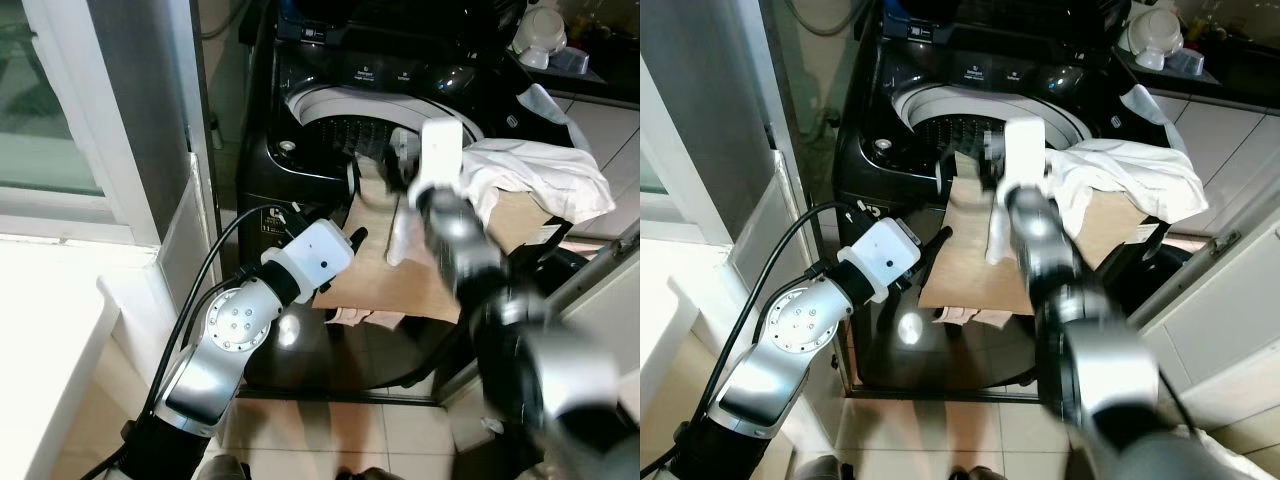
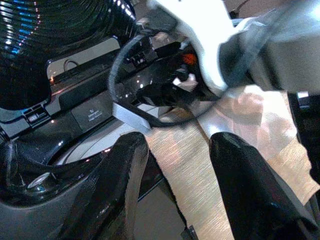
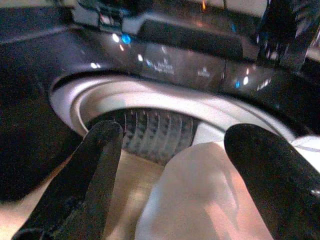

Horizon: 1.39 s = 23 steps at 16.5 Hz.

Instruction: Clothes washing

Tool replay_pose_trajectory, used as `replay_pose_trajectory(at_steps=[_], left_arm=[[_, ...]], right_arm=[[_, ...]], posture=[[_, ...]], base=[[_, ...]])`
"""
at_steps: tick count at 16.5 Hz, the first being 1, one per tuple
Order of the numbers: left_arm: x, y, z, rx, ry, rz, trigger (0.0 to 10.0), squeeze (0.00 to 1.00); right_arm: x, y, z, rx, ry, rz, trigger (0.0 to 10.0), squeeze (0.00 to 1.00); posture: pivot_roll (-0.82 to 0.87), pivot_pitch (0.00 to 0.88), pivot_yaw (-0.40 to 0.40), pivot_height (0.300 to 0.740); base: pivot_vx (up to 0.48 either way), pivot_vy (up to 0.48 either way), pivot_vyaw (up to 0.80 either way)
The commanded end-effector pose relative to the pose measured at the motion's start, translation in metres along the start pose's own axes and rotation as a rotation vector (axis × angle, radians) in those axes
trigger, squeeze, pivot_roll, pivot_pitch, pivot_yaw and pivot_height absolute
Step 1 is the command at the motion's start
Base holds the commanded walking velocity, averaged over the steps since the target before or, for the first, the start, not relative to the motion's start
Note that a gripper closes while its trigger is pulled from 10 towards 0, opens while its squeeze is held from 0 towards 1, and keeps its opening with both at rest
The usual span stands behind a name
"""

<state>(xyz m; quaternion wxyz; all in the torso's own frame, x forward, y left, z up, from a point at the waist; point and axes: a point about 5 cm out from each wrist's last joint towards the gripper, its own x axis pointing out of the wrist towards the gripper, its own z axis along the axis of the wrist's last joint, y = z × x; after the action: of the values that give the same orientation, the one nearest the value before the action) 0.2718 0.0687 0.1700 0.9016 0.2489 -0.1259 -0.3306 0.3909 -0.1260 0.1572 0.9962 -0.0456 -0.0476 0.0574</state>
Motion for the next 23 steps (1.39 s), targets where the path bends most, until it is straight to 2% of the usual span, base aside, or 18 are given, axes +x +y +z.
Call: replay_pose_trajectory(at_steps=[1,2,3,4,5,6,7,8,11,14,19,23], left_arm=[[0.002,-0.003,0.004,0.003,-0.022,-0.025,10.0,0.00],[0.002,-0.004,0.004,0.001,-0.025,-0.032,10.0,0.00],[0.004,-0.005,0.005,0.002,-0.031,-0.048,10.0,0.00],[0.004,-0.006,0.004,0.000,-0.033,-0.053,10.0,0.00],[0.005,-0.006,0.004,0.002,-0.036,-0.061,10.0,0.00],[0.006,-0.006,0.004,0.004,-0.038,-0.066,10.0,0.00],[0.007,-0.006,0.004,0.002,-0.041,-0.070,10.0,0.00],[0.010,-0.006,0.005,0.004,-0.046,-0.074,10.0,0.00],[0.014,-0.004,0.007,0.008,-0.059,-0.074,10.0,0.00],[0.013,-0.002,0.007,0.009,-0.062,-0.063,10.0,0.00],[0.011,0.000,0.007,0.015,-0.058,-0.055,10.0,0.00],[0.010,0.002,0.007,0.021,-0.055,-0.049,10.0,0.00]], right_arm=[[-0.013,-0.001,0.001,-0.020,-0.118,0.031,10.0,0.00],[-0.029,-0.006,-0.008,-0.017,-0.165,0.028,10.0,0.00],[-0.053,-0.017,-0.021,-0.036,-0.194,-0.007,10.0,0.00],[-0.064,-0.020,-0.029,-0.072,-0.189,0.005,10.0,0.00],[-0.080,-0.025,-0.048,-0.114,-0.138,0.012,10.0,0.00],[-0.092,-0.031,-0.065,-0.112,-0.071,0.009,10.0,0.00],[-0.105,-0.031,-0.085,-0.114,0.017,0.033,10.0,0.00],[-0.111,-0.029,-0.101,-0.109,0.101,0.049,10.0,0.00],[-0.111,-0.022,-0.113,-0.101,0.184,0.059,10.0,0.00],[-0.095,-0.004,-0.117,-0.041,0.269,0.100,10.0,0.00],[-0.081,-0.002,-0.115,-0.074,0.332,0.082,10.0,0.00],[-0.064,-0.007,-0.104,-0.101,0.361,0.037,10.0,0.00]], posture=[[0.05,0.000,-0.104,0.740],[0.04,0.000,-0.096,0.740],[0.03,0.000,-0.089,0.740],[0.02,0.000,-0.083,0.740],[0.01,0.000,-0.077,0.740],[0.01,0.000,-0.074,0.740],[0.00,0.000,-0.066,0.740],[-0.01,0.000,-0.057,0.740],[0.00,0.000,-0.054,0.740],[0.03,0.000,-0.060,0.740],[0.05,0.000,-0.065,0.740],[0.07,0.000,-0.067,0.740]], base=[[0.000,0.000,0.00],[0.000,0.000,0.00],[0.000,0.000,0.00],[0.000,0.000,0.00],[0.000,0.000,0.00],[0.000,0.000,0.00],[0.000,0.000,0.00],[0.000,0.000,0.00],[0.000,0.000,0.00],[0.000,0.000,0.00],[0.000,0.000,0.00],[0.000,0.000,0.00]])
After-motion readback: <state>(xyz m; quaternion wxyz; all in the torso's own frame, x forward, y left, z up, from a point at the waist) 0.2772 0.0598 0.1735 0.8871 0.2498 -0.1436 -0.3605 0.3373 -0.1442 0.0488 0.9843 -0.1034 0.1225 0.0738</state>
